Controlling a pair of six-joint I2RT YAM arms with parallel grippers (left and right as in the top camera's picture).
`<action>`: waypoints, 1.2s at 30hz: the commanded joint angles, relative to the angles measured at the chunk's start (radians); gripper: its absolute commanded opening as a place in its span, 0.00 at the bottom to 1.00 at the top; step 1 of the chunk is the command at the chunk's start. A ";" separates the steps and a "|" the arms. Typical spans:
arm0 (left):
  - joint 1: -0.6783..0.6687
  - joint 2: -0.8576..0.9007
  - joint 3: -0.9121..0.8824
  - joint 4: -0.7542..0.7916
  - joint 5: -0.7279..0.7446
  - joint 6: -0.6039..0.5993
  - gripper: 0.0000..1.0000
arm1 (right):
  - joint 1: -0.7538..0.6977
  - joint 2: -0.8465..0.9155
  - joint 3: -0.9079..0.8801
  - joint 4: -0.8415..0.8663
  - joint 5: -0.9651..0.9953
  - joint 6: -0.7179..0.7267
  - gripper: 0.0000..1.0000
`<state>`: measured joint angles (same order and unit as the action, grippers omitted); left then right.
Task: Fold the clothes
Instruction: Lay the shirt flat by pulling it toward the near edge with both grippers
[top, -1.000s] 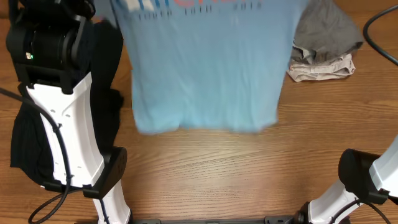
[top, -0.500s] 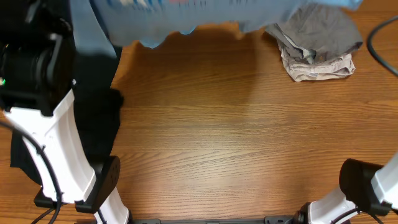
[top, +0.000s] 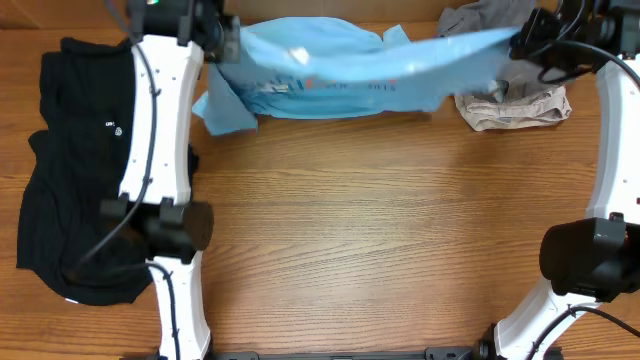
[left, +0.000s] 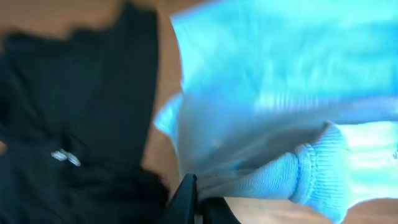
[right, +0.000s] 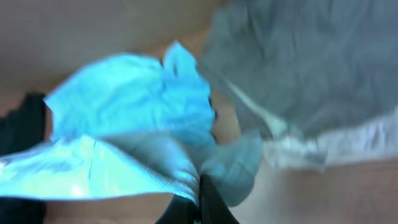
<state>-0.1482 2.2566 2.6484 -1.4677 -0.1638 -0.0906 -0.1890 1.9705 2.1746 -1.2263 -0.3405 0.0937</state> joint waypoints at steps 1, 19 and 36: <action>0.006 0.023 -0.003 -0.048 0.060 -0.030 0.04 | -0.003 -0.034 -0.013 -0.047 0.021 -0.043 0.04; -0.011 -0.049 -0.019 -0.222 0.167 -0.018 0.04 | -0.003 -0.121 -0.013 -0.413 0.052 -0.068 0.04; -0.050 -0.494 -0.720 -0.155 0.140 -0.047 0.04 | -0.003 -0.498 -0.372 -0.460 0.184 -0.015 0.04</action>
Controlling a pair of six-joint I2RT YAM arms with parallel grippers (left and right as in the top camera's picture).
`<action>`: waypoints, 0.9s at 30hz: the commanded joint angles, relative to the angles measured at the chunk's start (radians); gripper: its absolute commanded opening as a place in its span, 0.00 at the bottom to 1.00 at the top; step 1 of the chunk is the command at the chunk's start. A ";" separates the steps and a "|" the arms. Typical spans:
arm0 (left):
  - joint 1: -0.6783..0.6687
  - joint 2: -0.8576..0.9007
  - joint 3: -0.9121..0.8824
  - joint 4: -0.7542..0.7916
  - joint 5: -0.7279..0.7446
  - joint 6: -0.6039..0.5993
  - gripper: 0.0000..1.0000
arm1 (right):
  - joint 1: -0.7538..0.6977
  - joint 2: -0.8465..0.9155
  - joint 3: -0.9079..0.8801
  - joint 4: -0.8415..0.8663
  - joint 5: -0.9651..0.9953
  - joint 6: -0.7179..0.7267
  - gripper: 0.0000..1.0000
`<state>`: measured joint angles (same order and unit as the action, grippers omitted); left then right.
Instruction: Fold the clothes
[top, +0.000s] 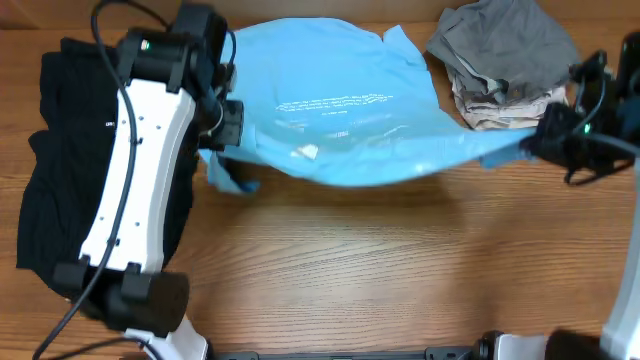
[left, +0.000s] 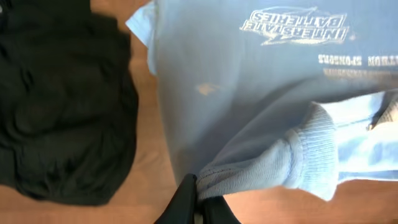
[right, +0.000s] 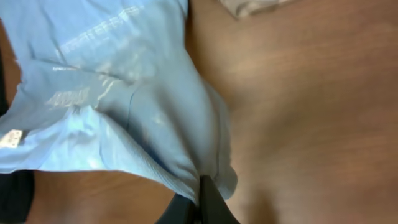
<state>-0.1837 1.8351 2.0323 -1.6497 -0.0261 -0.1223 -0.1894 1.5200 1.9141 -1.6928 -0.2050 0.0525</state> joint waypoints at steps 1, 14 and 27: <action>-0.019 -0.101 -0.165 0.048 0.009 -0.018 0.04 | -0.003 -0.083 -0.195 0.024 0.059 0.034 0.04; -0.059 -0.184 -0.627 0.194 0.077 -0.059 0.05 | -0.027 -0.186 -0.690 0.185 0.053 0.082 0.04; -0.145 -0.184 -0.812 0.285 0.105 -0.084 0.22 | -0.061 -0.186 -0.697 0.193 0.054 0.087 0.21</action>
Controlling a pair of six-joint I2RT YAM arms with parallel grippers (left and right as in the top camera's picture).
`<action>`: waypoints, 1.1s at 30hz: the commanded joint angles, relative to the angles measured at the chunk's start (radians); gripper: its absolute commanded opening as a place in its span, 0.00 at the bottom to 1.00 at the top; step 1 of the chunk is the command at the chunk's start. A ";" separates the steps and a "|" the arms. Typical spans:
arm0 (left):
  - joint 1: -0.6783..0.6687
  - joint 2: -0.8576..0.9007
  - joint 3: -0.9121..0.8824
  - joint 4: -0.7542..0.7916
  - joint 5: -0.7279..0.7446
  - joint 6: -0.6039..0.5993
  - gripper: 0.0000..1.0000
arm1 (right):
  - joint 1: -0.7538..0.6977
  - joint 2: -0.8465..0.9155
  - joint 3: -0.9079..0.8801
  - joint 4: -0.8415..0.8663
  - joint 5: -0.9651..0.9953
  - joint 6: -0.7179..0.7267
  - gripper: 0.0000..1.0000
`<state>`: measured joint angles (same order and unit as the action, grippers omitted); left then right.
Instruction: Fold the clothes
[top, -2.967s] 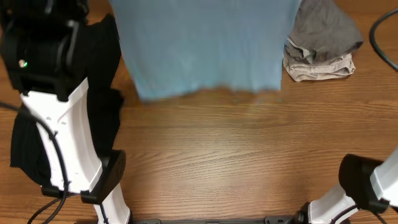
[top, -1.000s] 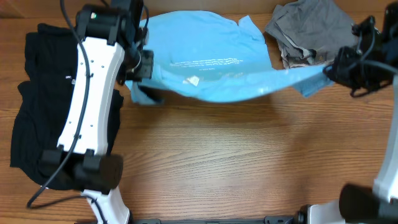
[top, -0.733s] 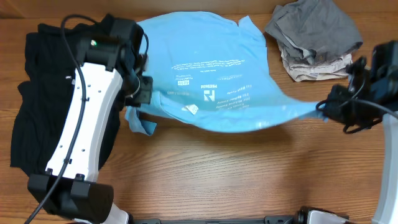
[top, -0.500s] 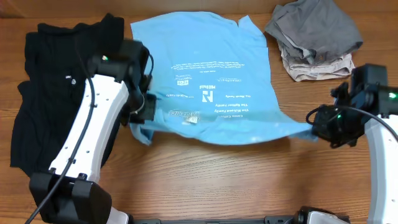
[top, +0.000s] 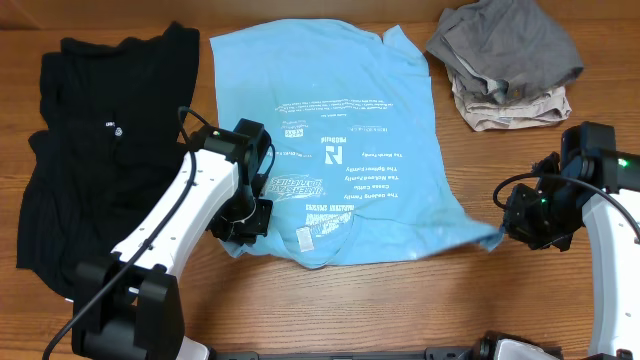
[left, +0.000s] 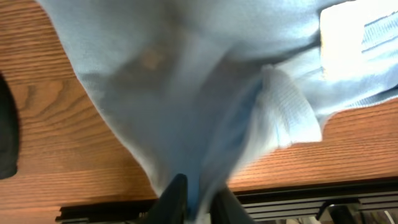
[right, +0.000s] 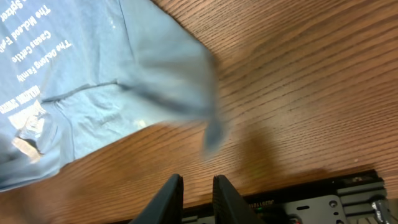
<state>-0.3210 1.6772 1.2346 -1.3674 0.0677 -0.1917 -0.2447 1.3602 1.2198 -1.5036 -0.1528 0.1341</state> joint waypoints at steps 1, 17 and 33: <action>-0.008 -0.026 -0.016 0.000 0.011 -0.014 0.22 | -0.005 -0.026 -0.003 0.003 0.002 0.005 0.21; -0.027 -0.026 0.182 0.031 0.004 0.029 0.58 | 0.044 -0.024 0.000 0.212 -0.163 -0.101 0.59; 0.182 -0.026 0.484 0.185 0.047 -0.039 0.98 | 0.501 0.185 -0.002 0.390 -0.164 0.089 0.64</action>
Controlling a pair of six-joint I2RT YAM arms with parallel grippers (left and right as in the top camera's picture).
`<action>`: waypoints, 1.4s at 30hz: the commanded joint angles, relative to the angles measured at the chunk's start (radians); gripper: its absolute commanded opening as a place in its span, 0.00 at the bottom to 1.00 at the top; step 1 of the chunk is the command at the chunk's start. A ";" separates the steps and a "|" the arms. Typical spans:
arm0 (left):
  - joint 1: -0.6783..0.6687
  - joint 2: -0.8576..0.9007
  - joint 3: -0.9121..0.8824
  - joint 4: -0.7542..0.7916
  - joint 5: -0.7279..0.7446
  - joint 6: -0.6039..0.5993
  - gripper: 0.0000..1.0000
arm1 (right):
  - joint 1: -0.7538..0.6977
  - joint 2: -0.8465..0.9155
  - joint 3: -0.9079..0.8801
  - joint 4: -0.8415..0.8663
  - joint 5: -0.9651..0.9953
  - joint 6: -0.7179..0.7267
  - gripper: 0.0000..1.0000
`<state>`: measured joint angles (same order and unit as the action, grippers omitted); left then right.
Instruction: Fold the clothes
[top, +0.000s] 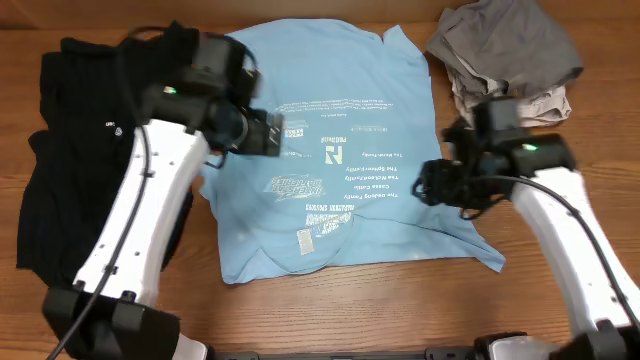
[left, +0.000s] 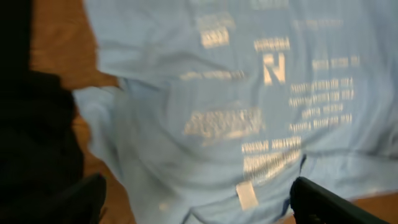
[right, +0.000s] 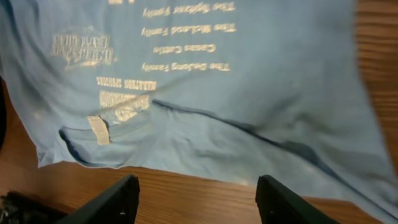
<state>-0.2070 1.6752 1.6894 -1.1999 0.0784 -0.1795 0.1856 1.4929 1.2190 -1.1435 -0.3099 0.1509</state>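
Observation:
A light blue T-shirt lies spread flat in the middle of the table, print side up, with its collar toward the near edge. My left gripper hangs over the shirt's left half, wide open and holding nothing. The left wrist view shows its fingers far apart above the printed cloth. My right gripper hovers over the shirt's right edge, also wide open and holding nothing. In the right wrist view its fingers are spread above the shirt and the bare wood.
A black garment lies crumpled along the left side of the table, touching the shirt's left sleeve. A grey garment sits on a beige one at the far right corner. Bare wood runs along the near edge.
Both grippers were at the shirt's near corners with their fingers barely parted around the cloth. Now both are wide open, holding nothing, farther back over the shirt's middle. The shirt lies flat.
Both grippers were first shut on the blue shirt, holding it stretched in the air at the table's far side. Then the shirt hung lower between them, nearer the middle. Then it lay spread on the table with the grippers at its near corners. Now it is let go.

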 joint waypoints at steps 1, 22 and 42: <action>0.093 -0.024 0.029 0.027 0.061 -0.054 0.98 | 0.107 0.076 -0.001 0.057 -0.006 0.088 0.64; 0.152 -0.021 0.028 0.033 0.025 0.008 0.97 | 0.371 0.334 -0.001 0.233 0.234 0.247 0.49; 0.154 -0.020 0.028 0.029 -0.031 0.008 0.98 | 0.417 0.385 -0.005 0.282 0.212 0.085 0.45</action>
<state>-0.0525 1.6752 1.6936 -1.1702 0.0628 -0.1989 0.6029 1.8774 1.2175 -0.8738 -0.0994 0.2832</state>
